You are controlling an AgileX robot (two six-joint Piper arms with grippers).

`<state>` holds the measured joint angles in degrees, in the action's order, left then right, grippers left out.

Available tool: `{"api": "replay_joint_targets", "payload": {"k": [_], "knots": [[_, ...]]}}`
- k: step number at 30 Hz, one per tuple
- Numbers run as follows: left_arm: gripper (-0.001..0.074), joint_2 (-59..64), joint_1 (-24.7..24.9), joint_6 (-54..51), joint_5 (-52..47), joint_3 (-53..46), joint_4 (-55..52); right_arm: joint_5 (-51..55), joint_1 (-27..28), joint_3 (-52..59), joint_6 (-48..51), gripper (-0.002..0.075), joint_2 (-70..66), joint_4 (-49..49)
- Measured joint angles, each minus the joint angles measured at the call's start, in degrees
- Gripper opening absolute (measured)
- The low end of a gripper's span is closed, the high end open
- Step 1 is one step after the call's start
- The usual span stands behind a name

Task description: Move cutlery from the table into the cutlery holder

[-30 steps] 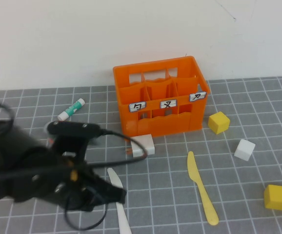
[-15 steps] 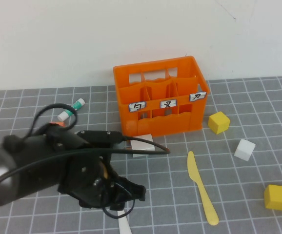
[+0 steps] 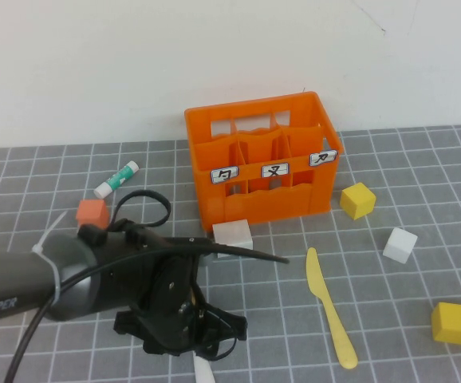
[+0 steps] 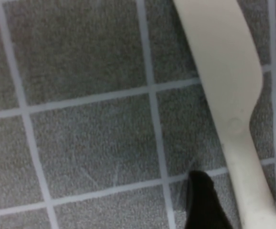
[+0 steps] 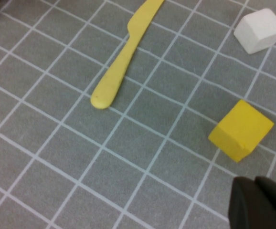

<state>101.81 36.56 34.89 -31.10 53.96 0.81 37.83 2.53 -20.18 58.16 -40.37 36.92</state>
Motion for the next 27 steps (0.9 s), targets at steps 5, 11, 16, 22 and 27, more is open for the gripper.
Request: {"api": "replay_joint_targets", "payload": {"k": [5, 11, 16, 22, 27], "knots": [[0.0318, 1.3, 0.0, -0.3, -1.5, 1.4, 0.0, 0.0, 0.0, 0.0, 0.0, -0.0003, 0.0, 0.5], [0.0185, 1.9, 0.0, -2.4, -4.1, 2.9, -1.7, 0.0, 0.0, 0.0, 0.0, -0.0003, 0.0, 0.9], [0.0125, 3.0, 0.0, -1.0, -3.3, 5.3, -4.9, 0.0, 0.0, 0.0, 0.0, -0.0003, 0.0, 1.0], [0.0131, 3.2, 0.0, 0.1, -2.8, 6.5, -5.9, 0.0, 0.0, 0.0, 0.0, -0.0003, 0.0, 1.0], [0.0227, 3.5, 0.0, 0.2, -2.5, 6.5, -8.5, 0.0, 0.0, 0.0, 0.0, -0.0003, 0.0, 1.1]]}}
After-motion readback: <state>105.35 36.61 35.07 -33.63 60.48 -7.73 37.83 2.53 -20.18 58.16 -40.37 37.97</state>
